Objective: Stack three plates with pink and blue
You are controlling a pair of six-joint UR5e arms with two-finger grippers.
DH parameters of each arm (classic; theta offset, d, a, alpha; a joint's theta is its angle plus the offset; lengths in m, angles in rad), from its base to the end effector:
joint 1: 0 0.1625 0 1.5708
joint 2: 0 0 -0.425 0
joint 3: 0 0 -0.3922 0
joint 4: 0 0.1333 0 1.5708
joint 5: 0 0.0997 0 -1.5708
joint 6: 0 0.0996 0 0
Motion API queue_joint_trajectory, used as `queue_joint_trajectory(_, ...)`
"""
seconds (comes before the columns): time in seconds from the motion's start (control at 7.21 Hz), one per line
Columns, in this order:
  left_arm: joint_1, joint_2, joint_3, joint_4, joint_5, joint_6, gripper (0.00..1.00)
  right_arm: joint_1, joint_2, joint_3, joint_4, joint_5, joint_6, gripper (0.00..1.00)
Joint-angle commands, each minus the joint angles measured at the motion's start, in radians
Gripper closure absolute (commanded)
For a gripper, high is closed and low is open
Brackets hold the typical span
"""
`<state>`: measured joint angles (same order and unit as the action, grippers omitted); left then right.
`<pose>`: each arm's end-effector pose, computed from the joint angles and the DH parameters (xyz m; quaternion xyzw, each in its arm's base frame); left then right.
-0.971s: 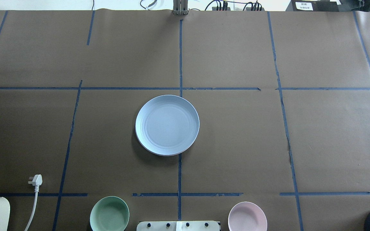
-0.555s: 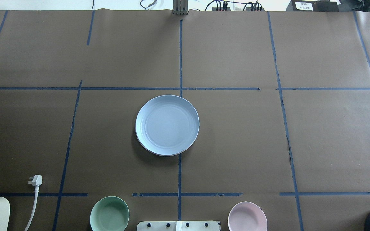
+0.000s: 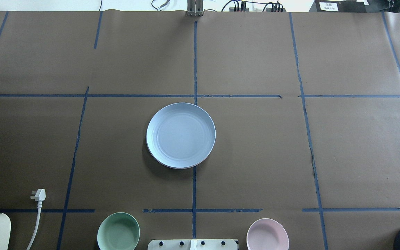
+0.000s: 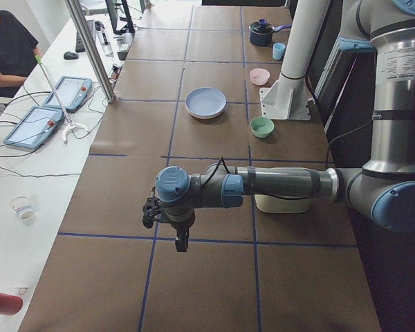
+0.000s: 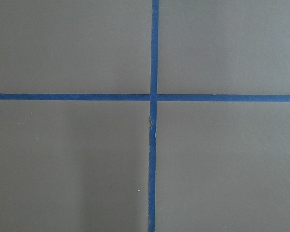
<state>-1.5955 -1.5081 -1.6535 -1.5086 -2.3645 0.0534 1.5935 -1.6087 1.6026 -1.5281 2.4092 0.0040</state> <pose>-0.0737 -0.4605 0.6528 -0.0044 0.3869 0.0051 0.9221 0.0701 -0.4767 0.6525 0.0205 -0.4068 0.0047 0.9133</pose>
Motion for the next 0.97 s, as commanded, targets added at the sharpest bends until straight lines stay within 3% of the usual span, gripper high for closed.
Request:
queue_joint_trajectory(0.0,-0.001,0.011,0.000,-0.004,-0.001,0.002,0.00,0.000,0.000,0.000,0.000,0.004,0.001,0.00)
queue_joint_trajectory(0.83,0.000,0.002,0.001,-0.004,0.001,-0.001,0.00,-0.001,0.000,-0.003,0.003,-0.004,-0.001,0.00)
